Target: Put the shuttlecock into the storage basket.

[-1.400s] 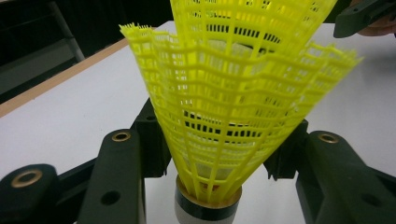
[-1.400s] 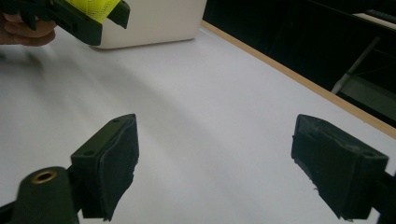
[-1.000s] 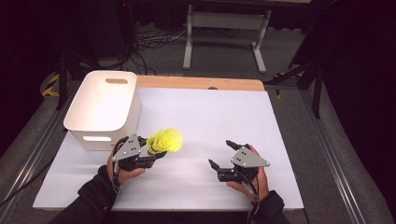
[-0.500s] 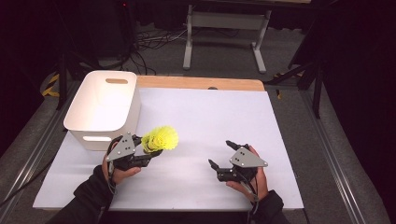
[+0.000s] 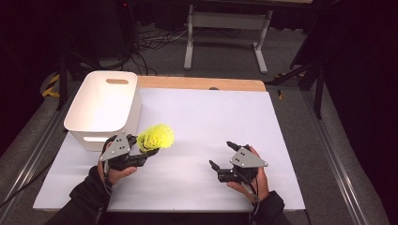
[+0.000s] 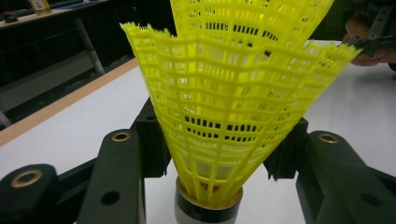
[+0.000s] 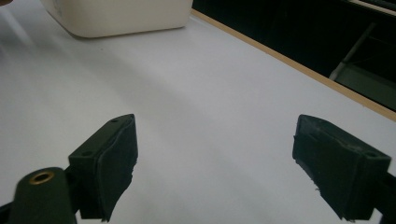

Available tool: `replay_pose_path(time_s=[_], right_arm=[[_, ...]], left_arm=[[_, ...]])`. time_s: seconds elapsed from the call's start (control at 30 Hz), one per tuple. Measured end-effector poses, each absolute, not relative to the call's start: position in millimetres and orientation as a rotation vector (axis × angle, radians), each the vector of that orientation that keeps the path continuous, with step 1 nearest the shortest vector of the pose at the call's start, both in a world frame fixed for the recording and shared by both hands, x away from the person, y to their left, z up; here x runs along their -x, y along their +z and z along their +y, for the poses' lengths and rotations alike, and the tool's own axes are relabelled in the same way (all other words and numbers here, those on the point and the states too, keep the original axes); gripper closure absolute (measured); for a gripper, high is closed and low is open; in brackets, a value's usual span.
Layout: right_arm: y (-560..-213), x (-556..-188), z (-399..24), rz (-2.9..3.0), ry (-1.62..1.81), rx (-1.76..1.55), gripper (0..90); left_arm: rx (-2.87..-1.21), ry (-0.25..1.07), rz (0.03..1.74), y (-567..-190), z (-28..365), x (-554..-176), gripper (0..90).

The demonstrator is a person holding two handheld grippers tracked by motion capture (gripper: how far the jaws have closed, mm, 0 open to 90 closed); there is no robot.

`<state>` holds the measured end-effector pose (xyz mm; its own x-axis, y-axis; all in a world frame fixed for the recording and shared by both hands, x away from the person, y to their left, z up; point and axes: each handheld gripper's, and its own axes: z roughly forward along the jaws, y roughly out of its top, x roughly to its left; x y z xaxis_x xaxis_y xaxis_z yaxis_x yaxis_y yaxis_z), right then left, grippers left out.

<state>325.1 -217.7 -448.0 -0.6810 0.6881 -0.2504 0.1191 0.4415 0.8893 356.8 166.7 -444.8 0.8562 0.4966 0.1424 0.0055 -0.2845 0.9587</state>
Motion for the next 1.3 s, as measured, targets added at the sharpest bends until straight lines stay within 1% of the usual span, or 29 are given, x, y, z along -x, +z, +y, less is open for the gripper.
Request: replay_pose_path(time_s=[1.3], right_arm=[[-448,-326,-219,2.091,1.216,-0.666,14.6]], left_arm=[[-1.727,0.567,0.435,-427,199,-355,51.6]])
